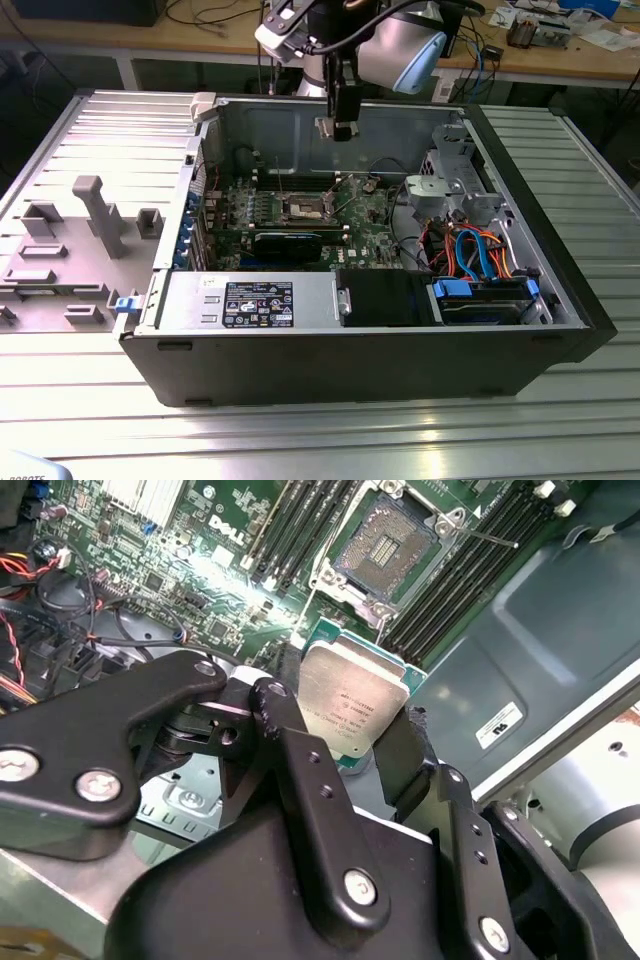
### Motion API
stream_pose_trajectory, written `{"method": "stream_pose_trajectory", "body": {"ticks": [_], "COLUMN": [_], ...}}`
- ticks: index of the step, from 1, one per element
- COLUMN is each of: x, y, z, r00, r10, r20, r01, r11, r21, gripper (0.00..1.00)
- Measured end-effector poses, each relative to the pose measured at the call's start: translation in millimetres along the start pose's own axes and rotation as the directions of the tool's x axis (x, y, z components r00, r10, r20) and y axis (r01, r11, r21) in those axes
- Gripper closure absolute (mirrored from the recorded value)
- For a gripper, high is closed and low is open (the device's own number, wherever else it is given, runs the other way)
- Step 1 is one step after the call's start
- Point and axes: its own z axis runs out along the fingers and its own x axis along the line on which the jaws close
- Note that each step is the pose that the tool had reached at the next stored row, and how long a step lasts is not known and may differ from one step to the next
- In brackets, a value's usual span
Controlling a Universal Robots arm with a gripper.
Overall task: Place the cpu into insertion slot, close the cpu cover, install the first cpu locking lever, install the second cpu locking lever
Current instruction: 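Place the cpu into insertion slot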
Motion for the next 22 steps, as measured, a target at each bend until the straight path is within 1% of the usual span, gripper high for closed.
{"method": "stream_pose_trajectory", "body": {"ticks": [10, 12, 14, 15, 22], "x": [0.0, 0.0, 0.0, 0.0, 0.2], "y": [0.0, -0.1, -0.3, -0.4, -2.9], "z": [0.1, 0.2, 0.5, 0.5, 1.1], "r00": [0.9998, 0.9995, 0.9986, 0.9984, 0.9982], "r10": [0.018, 0.031, 0.052, 0.056, 0.060], "r20": [0.0015, 0.0026, 0.0044, 0.0048, 0.0051], "r01": [-0.018, -0.031, -0.052, -0.056, -0.060], "r11": [0.9998, 0.9995, 0.9986, 0.9984, 0.9982], "r21": [-0.0003, -0.0004, -0.0004, -0.0002, 0.0009], "gripper": [0.46, 0.46, 0.46, 0.46, 0.46]}}
